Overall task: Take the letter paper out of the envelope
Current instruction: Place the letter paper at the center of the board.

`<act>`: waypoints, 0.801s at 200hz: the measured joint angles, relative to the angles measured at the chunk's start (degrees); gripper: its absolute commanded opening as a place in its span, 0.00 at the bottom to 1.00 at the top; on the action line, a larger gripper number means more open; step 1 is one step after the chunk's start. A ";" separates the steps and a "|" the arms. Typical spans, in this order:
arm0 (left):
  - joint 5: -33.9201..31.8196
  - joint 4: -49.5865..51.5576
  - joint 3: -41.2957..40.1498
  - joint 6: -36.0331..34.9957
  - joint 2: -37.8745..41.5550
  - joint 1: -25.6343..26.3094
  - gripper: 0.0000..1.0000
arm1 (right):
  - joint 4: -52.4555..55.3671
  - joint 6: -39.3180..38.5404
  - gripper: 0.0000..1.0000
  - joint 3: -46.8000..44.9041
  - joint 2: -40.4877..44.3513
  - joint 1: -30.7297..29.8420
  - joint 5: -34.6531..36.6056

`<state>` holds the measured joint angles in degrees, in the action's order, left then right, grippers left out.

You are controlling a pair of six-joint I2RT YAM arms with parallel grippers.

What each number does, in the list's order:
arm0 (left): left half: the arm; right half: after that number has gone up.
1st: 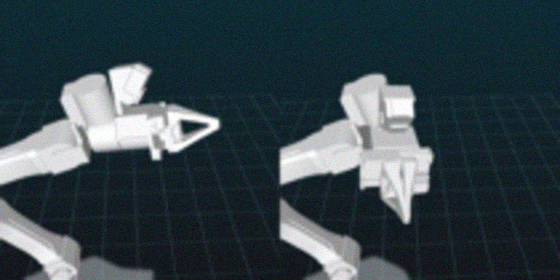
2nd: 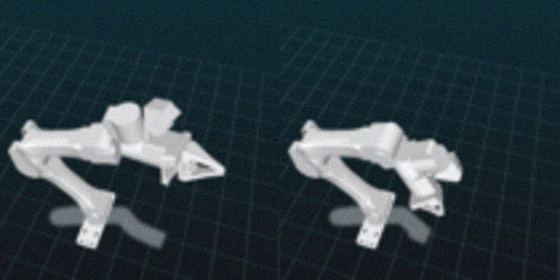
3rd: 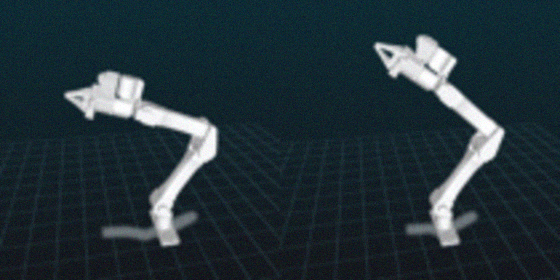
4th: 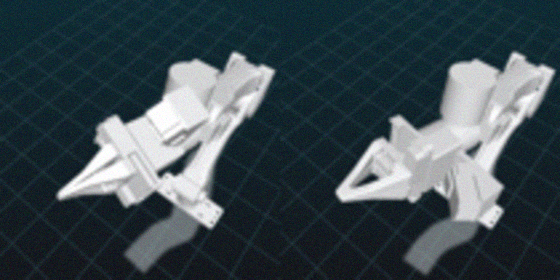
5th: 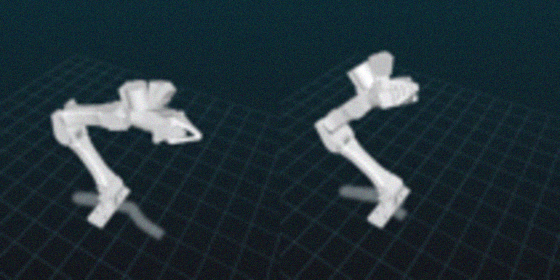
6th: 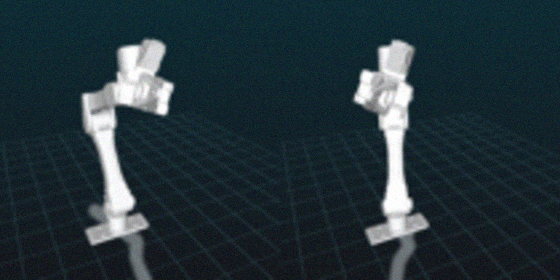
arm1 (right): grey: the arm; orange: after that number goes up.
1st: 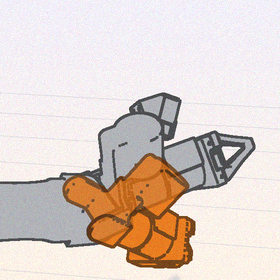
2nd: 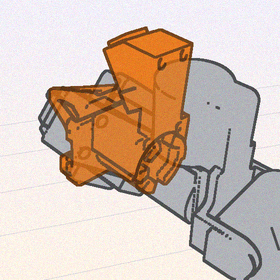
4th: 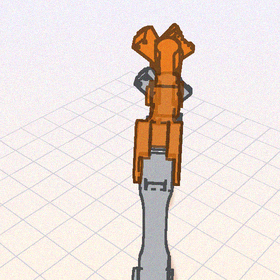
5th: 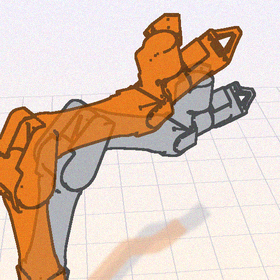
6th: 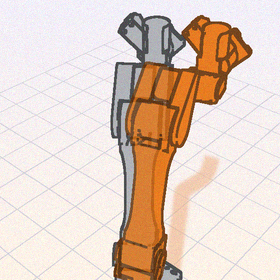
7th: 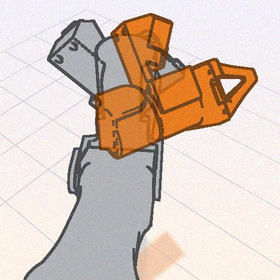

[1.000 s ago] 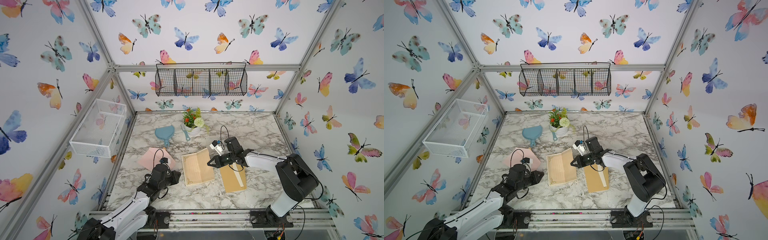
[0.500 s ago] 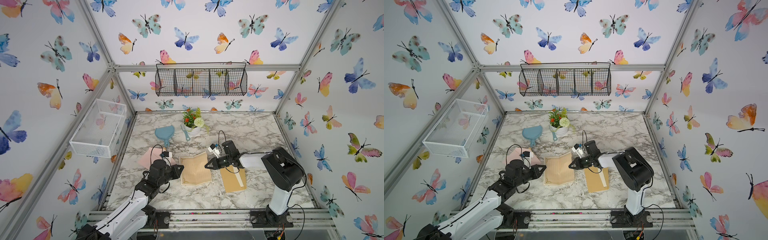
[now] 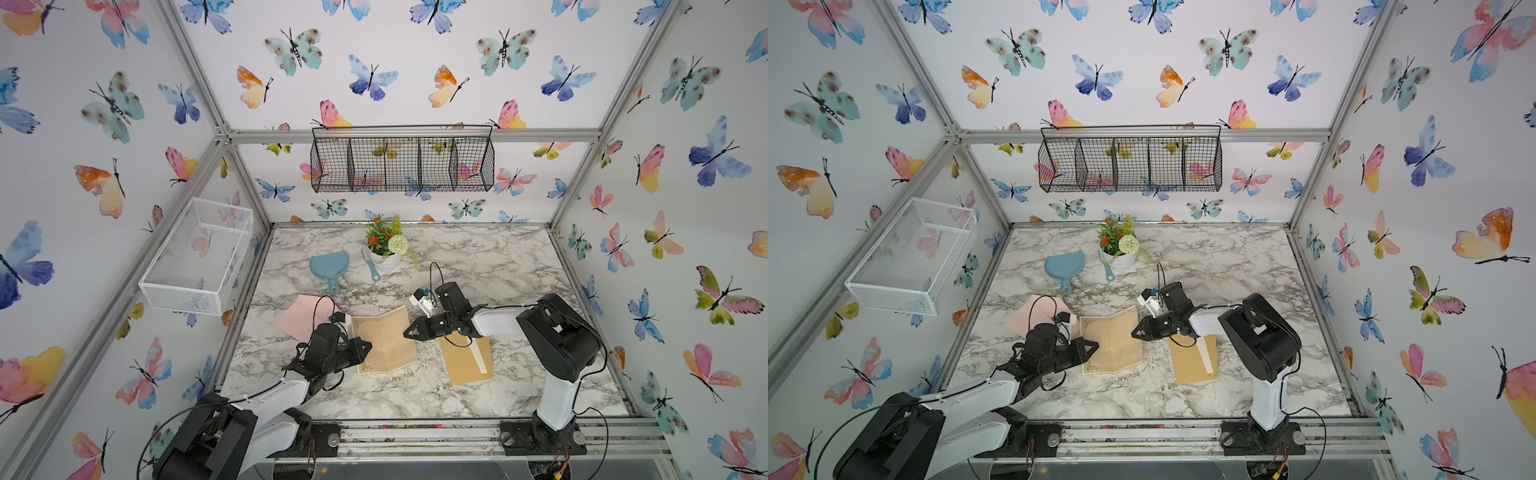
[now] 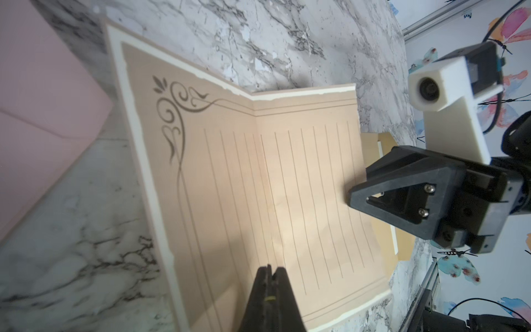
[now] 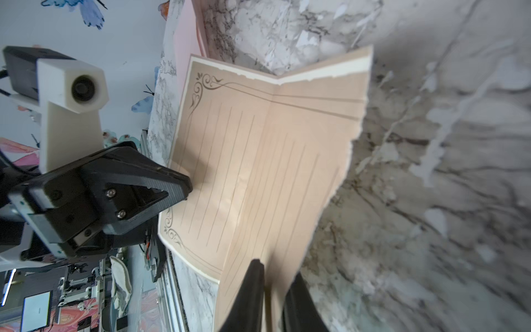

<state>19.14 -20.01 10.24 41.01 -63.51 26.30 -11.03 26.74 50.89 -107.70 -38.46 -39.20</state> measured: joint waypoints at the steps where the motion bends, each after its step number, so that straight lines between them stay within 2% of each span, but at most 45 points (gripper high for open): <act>1: -0.17 -0.20 -0.22 -0.04 0.00 0.00 0.04 | 0.17 -0.07 0.20 0.04 0.00 0.00 0.31; 38: -1.51 -1.38 -2.49 -0.39 -1.62 0.00 0.03 | 4.81 -1.49 0.26 1.14 0.59 -0.13 7.96; 77: -1.42 -7.19 -2.80 -0.50 -6.78 0.00 0.02 | 7.41 -2.38 0.27 2.97 0.90 -1.38 13.79; 101: -0.92 -12.04 -2.58 -0.52 -10.67 0.00 0.02 | 8.74 -2.32 0.23 3.76 1.14 -3.30 17.66; 124: -0.85 -14.69 -2.54 -0.50 -12.55 0.00 0.02 | 10.86 -2.38 0.10 5.09 1.05 -5.60 23.04; 148: -1.62 -14.29 -2.86 -0.48 -11.65 0.00 0.02 | 11.76 -2.05 0.09 5.27 1.16 -6.60 27.61; 160: -2.40 -12.85 -3.10 -0.46 -10.12 0.00 0.02 | 11.91 -1.92 0.12 5.27 1.31 -7.04 29.22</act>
<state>16.73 -32.86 7.14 40.56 -73.63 26.30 0.89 24.82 56.16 -106.39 -45.50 -9.98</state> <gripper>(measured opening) 0.042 0.095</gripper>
